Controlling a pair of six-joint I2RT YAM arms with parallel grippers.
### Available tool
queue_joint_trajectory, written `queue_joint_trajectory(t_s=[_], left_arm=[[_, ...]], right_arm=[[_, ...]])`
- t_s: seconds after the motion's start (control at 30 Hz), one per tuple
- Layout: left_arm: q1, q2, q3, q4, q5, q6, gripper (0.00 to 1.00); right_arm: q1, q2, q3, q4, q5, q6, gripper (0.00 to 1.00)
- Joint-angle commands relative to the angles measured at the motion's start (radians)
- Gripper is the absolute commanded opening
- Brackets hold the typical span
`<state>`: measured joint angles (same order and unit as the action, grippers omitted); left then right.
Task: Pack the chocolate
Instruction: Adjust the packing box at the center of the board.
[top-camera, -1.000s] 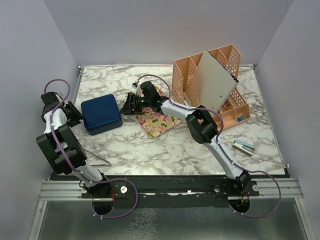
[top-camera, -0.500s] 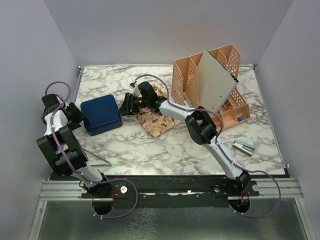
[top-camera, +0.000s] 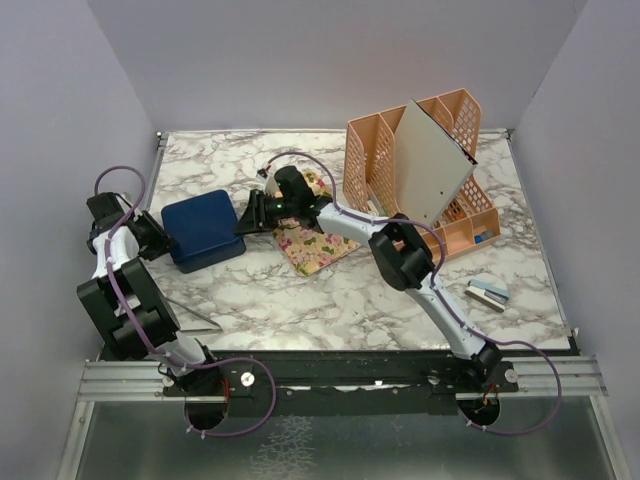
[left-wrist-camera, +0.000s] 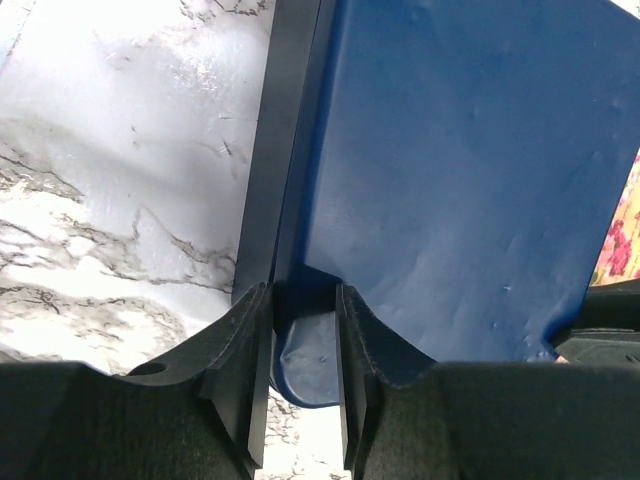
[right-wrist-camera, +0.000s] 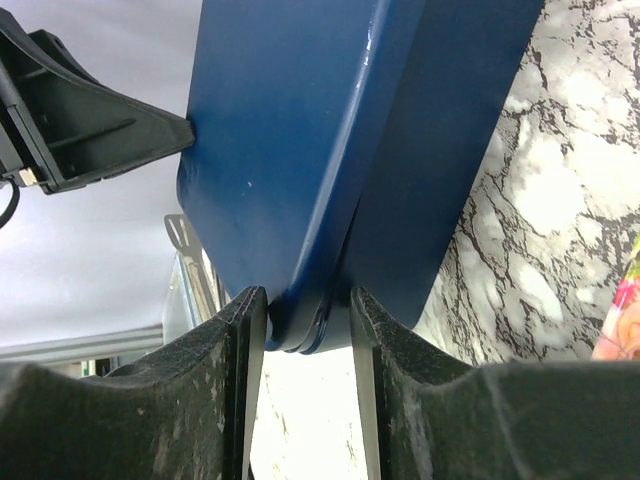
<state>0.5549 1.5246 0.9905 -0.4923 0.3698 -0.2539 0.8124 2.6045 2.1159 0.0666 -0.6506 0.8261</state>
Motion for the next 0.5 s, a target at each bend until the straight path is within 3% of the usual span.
queue_joint_trajectory(t_s=[0.0,0.23,0.47], left_arm=[[-0.023,-0.007,-0.026,-0.017,0.101,-0.021,0.31],[-0.024,-0.042,0.006,-0.047,0.070,-0.013,0.37],[-0.028,-0.060,0.016,-0.089,0.016,0.017,0.37]], right_arm=[[0.022,-0.063,-0.033,0.008,-0.033,-0.007,0.45],[0.022,-0.099,-0.059,-0.013,-0.012,-0.024,0.45],[0.021,-0.117,-0.065,-0.054,0.007,-0.056,0.45]])
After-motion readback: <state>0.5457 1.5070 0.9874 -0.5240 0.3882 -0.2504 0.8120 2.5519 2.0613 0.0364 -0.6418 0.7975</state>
